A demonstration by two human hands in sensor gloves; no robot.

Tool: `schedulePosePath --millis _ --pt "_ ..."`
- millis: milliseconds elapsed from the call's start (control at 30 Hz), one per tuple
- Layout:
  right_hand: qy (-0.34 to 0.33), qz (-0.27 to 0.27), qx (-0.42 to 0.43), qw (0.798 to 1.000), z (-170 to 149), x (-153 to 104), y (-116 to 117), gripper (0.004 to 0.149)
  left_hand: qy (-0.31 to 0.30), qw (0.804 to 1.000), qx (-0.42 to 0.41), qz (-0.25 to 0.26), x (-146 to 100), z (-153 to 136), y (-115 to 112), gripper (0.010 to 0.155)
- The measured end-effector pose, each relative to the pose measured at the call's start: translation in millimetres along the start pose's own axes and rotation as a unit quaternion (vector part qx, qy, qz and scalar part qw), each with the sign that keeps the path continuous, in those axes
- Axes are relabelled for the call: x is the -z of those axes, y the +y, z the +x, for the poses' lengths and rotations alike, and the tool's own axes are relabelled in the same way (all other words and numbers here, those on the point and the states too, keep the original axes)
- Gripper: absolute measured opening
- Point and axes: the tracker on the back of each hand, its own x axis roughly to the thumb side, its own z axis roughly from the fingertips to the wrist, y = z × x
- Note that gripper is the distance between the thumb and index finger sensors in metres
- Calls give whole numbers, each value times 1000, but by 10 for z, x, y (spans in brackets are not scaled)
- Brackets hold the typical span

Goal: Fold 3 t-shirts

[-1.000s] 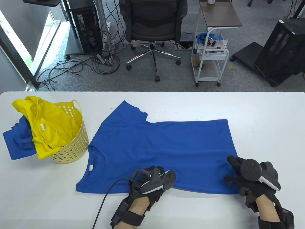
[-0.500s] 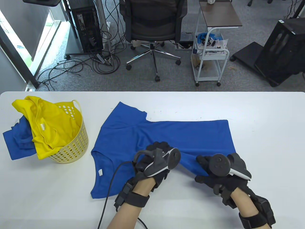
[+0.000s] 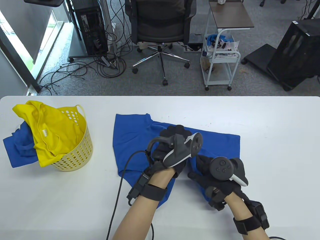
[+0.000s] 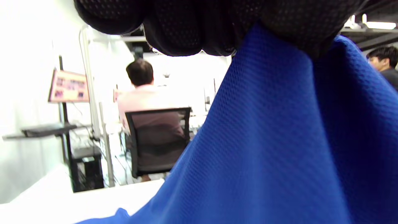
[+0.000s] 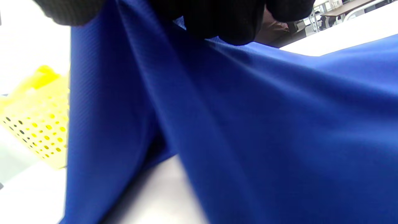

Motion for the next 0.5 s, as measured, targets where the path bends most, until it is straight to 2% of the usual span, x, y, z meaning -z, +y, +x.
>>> schedulePosePath --millis 100,233,300,400,500 --pt "5 -9 4 1000 84 15 30 79 21 999 21 -15 15 11 85 41" --pt "25 -23 -9 999 219 48 136 90 49 998 0 -43 26 -28 99 41" --pt "40 -51 -38 997 317 73 230 91 58 997 -14 -49 16 -78 82 41" --pt "64 -68 -72 993 411 112 334 86 66 996 -24 -56 -3 -145 58 41" --pt "91 -100 -111 985 494 159 435 72 77 995 -22 -54 -34 -251 52 41"
